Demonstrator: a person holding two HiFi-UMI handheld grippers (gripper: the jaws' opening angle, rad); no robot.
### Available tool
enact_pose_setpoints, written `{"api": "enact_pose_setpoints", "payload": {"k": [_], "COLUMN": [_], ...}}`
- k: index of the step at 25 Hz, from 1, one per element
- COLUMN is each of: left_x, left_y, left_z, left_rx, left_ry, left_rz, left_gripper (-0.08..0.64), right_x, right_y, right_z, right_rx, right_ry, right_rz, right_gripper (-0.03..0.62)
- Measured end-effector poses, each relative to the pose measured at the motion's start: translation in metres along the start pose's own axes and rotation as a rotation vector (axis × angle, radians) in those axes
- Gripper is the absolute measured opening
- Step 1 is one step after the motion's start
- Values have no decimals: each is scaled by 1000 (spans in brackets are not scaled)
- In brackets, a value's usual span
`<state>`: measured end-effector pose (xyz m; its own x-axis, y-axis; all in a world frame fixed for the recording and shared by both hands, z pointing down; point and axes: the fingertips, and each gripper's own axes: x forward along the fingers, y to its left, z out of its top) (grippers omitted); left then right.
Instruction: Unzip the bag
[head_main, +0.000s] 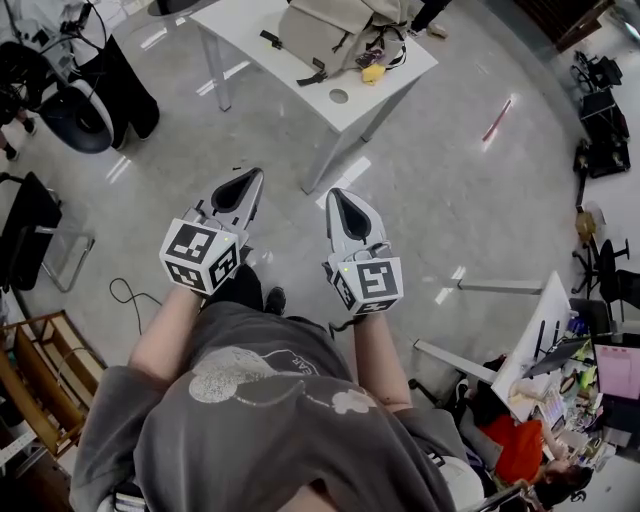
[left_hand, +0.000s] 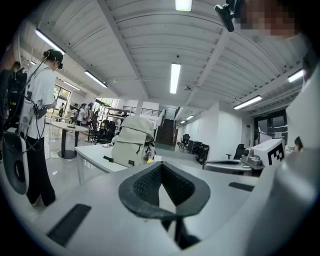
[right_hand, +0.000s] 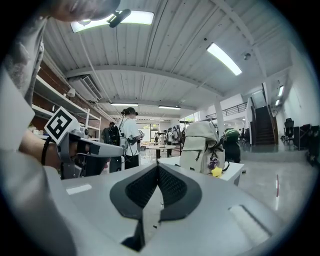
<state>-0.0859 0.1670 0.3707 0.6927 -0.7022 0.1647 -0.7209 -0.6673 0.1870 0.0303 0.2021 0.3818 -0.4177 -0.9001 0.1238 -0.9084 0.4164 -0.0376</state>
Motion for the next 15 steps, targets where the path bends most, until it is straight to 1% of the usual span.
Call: {"api": "enact_pose_setpoints", "payload": {"k": [4,9,12,15], "left_x": [20,57,85,117], "left_y": [1,18,32,52], "left_z": [3,-12,-19,-14], "left_rx": [20,-7,-24,-22], "left_ry": [-19,13,35,18], "left_rz": [-23,-61,-84,-107], "left_gripper": [5,6,5,6], "right_x": [14,39,56,79], "right_y": [-17,-42,-67,-98], "right_z": [-7,-20,-25,-22], "right_rx": [34,44,53,67], "right_ry": [3,29,53,42], "right_rz": [-10,-41,-84,-139], "right_gripper": [0,0,0,0]}}
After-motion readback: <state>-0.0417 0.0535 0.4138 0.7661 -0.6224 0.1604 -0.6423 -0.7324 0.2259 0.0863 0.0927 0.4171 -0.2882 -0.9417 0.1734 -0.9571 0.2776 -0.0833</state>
